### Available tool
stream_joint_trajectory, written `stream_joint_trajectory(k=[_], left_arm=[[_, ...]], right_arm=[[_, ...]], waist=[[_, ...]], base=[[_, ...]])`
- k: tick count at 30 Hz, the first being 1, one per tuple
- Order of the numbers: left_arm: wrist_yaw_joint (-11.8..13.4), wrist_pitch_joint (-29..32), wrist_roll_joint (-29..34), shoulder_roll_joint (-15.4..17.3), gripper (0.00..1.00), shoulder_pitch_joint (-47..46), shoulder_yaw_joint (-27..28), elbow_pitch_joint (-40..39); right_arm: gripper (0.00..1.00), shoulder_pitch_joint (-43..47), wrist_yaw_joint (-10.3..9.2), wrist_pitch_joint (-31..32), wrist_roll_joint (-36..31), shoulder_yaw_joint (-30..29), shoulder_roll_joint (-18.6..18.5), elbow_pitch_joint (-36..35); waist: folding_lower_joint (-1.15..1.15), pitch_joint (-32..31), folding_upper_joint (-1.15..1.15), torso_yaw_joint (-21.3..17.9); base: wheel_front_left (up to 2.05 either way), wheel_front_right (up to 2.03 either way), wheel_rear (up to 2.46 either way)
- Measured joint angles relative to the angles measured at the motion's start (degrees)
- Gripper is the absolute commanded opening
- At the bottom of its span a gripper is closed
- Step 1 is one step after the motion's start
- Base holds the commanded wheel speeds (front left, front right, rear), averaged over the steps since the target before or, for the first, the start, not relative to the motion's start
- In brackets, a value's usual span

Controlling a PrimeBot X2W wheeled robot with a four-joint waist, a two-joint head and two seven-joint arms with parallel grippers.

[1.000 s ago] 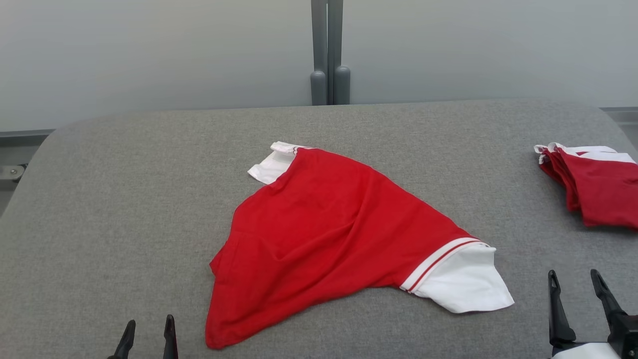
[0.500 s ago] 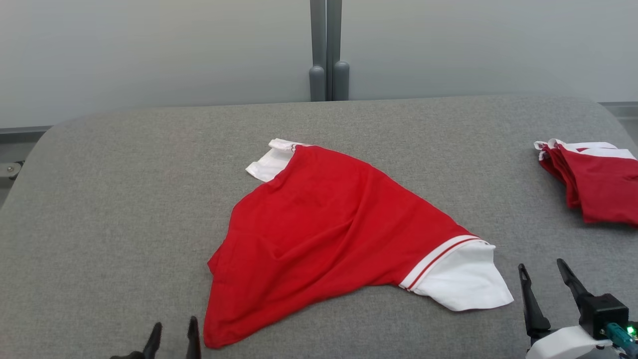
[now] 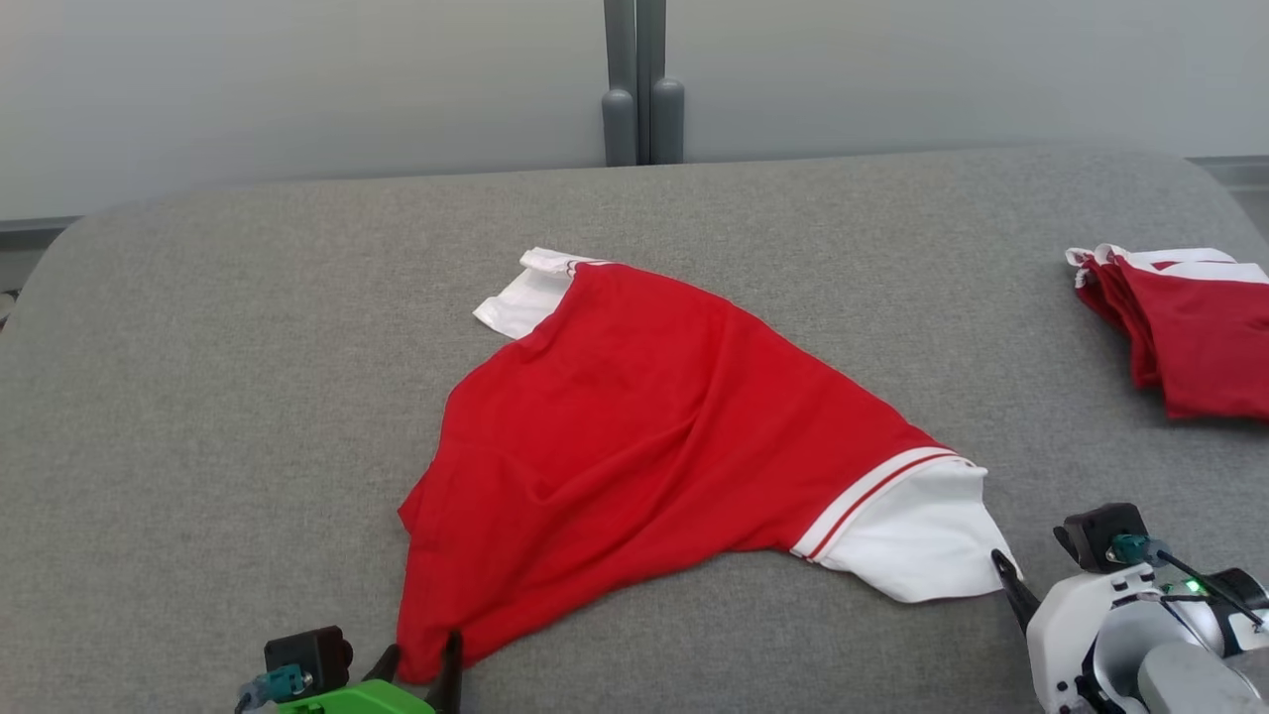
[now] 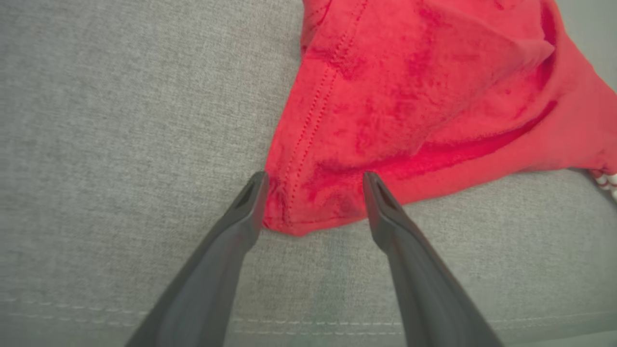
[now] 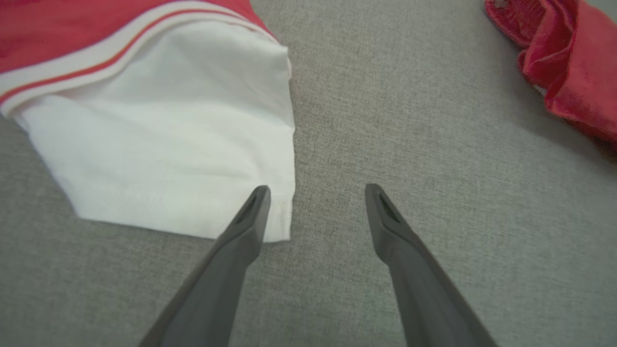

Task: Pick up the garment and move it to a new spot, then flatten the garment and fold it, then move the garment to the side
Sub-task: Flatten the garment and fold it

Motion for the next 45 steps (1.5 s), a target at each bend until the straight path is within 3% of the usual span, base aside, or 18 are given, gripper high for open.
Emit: stream_joint_trajectory(k=[9,10,11,12,16,21,27,30,34,39,42,45], left_arm=[[-0.3,4.2,-1.7,0.4,1.00,-3.3,-1.6,0.9],[-0.5,4.6,-1.8,0.4,1.00,-3.6,-1.9,1.2],[-0.5,5.3,-2.3,0.4,0.41,-3.6,-2.0,1.4],[-0.9,6.1,-2.8,0.5,0.00,-3.7,-2.4,1.4],[-1.2,7.6,-3.5,1.1,0.00,-3.3,-3.0,0.9],[-2.3,10.5,-7.8,1.5,0.00,-1.1,-3.5,-5.1],[-2.6,16.5,-19.2,3.2,0.00,0.9,-0.6,-25.2],[-2.5,20.9,-24.3,4.7,0.00,-0.5,1.0,-37.6],[-0.5,27.8,-28.4,7.8,0.00,-10.0,3.0,-46.4],[1.6,34.7,-30.5,11.0,0.00,-29.3,3.5,-42.3],[2.8,36.1,-30.2,10.7,0.00,-42.7,2.9,-32.9],[2.4,34.8,-27.0,9.7,0.00,-55.1,0.7,-21.5]], right_arm=[[1.00,-8.7,-0.01,0.8,7.7,6.2,1.4,12.4],[0.81,-9.2,-0.14,0.8,8.9,7.3,1.5,13.0],[0.12,-9.6,-0.37,0.7,10.6,8.0,1.5,13.4],[0.00,-9.7,-0.51,0.6,12.9,8.9,1.5,13.5],[0.00,-9.9,-0.51,0.1,18.6,12.4,1.3,12.4],[0.00,-6.7,-0.18,-3.9,32.9,11.7,-0.9,4.7],[0.00,-3.0,-0.07,-6.2,45.5,6.7,-12.1,-16.3],[0.00,-1.4,-0.07,-5.9,49.0,1.3,-17.3,-26.4],[0.00,-4.3,-0.05,-1.9,52.0,-7.2,-20.5,-33.9],[0.00,-17.6,-0.04,6.3,51.4,-13.9,-17.4,-33.9],[0.00,-29.9,-0.07,10.9,44.3,-16.7,-11.6,-27.2],[0.00,-44.7,-0.07,12.5,34.7,-19.8,-3.2,-18.5]], waist=[[0.00,4.0,0.00,1.6],[0.00,4.2,0.00,1.9],[0.00,4.4,0.00,2.1],[0.00,4.6,0.00,2.3],[0.00,4.7,0.00,2.5],[0.00,3.5,0.00,2.5],[0.00,2.5,0.00,1.6],[0.00,3.1,0.00,1.1],[0.00,5.2,0.00,0.6],[0.00,9.6,0.00,0.5],[0.00,12.9,0.00,0.9],[0.00,16.5,0.00,1.5]], base=[[0.00,0.00,0.00],[0.00,0.00,0.00],[0.00,0.00,0.00],[0.00,0.00,0.00],[0.00,0.00,0.00],[0.00,0.00,0.00],[0.00,0.00,0.00],[0.00,0.00,0.00],[0.00,0.00,0.00],[0.00,0.00,0.00],[0.00,0.00,0.00],[0.00,0.00,0.00]])
